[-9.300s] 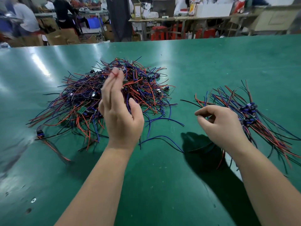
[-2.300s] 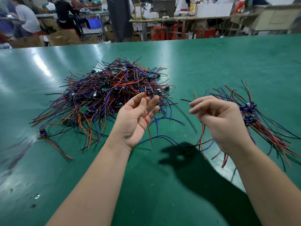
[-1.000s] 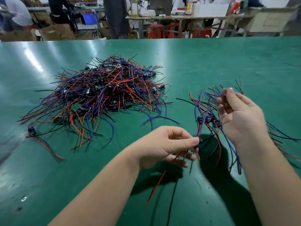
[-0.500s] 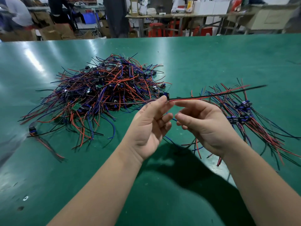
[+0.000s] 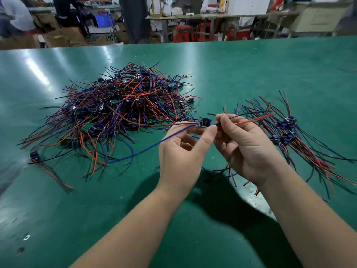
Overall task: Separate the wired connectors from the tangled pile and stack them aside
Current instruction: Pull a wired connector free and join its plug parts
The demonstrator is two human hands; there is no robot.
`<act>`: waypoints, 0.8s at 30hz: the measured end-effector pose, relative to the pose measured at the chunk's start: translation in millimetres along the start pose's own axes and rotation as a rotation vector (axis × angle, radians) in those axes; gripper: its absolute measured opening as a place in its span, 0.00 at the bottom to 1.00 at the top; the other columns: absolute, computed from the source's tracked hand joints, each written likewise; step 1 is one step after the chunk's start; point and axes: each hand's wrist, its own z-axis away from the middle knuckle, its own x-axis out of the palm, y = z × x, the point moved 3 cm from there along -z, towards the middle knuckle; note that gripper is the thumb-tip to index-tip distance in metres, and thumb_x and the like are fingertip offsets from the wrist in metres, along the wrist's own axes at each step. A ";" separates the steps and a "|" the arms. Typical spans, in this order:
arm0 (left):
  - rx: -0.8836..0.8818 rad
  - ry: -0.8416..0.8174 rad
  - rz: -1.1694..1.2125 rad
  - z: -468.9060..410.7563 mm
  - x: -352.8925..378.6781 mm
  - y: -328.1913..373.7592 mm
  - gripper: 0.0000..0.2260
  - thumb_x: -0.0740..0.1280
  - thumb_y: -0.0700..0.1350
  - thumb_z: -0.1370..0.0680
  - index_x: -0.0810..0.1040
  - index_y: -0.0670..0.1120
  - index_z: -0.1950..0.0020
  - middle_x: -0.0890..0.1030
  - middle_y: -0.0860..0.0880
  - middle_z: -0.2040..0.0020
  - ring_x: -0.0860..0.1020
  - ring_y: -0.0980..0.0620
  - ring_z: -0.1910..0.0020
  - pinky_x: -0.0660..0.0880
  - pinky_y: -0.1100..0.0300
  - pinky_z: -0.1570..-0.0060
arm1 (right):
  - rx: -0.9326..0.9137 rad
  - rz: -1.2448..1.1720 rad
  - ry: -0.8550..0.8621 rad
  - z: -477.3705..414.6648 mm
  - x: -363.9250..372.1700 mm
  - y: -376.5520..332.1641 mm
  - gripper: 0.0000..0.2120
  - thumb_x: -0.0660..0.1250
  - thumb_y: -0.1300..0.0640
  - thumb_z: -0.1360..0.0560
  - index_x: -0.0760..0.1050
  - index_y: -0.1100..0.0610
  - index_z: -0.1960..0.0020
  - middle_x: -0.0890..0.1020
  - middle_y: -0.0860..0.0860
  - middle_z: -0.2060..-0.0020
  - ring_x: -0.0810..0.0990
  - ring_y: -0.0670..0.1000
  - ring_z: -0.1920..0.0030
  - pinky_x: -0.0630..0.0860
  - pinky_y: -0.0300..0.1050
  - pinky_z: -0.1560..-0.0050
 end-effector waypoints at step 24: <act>-0.608 -0.422 0.130 2.0 4.9 -15.8 0.06 0.75 0.40 0.33 0.82 0.42 0.59 0.82 0.48 0.66 0.79 0.52 0.67 0.78 0.54 0.55 | -0.076 0.824 0.006 -3.2 -24.0 -6.5 0.05 0.74 0.63 0.31 0.79 0.61 0.64 0.78 0.55 0.72 0.71 0.45 0.75 0.69 0.36 0.73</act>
